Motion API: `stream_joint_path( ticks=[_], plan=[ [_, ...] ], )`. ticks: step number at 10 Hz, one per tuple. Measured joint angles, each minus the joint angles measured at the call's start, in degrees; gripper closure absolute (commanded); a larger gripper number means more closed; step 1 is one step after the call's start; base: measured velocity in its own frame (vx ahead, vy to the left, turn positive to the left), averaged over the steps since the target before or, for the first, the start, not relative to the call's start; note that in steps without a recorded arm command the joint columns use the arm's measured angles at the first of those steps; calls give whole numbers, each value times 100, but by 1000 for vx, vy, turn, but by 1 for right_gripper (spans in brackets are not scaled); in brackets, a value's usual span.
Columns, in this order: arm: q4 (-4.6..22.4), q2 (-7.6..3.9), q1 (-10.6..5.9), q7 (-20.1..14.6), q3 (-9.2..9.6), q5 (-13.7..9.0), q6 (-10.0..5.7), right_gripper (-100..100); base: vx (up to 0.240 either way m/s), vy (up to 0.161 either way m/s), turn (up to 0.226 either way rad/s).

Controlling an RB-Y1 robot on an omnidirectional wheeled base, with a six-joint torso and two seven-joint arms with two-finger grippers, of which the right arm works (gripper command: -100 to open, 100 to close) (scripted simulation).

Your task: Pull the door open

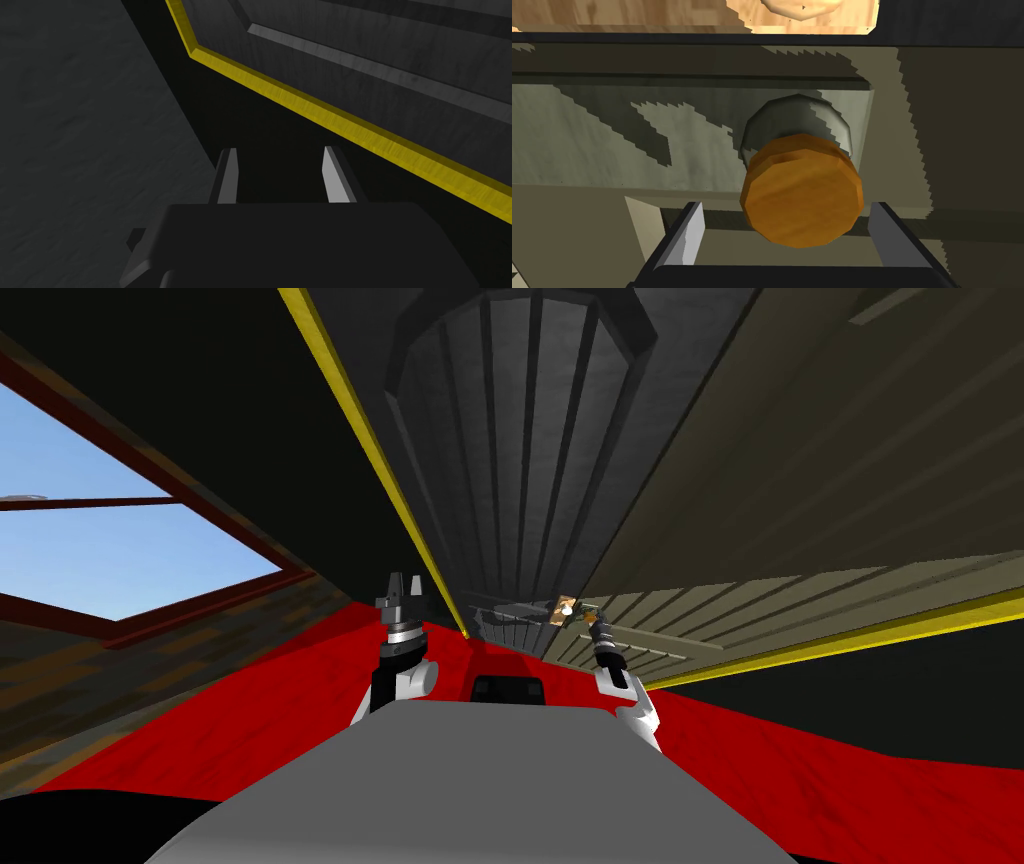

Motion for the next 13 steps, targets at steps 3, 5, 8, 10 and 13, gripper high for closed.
stream_joint_path(
  ticks=[3,5,8,10,13],
  plan=[
    [-24,-12,1,-5,-17,-3,5,100,-28,-17,-1],
    [-12,-6,19,-4,-12,-1,12,100,-10,-1,-1],
    [26,-46,118,-9,-110,-7,11,-100,-184,-63,-88],
    [-5,-80,199,-52,-116,-5,-4,-100,-161,38,22],
    [-165,-56,268,-152,61,36,-44,-100,-176,98,104]
  ],
)
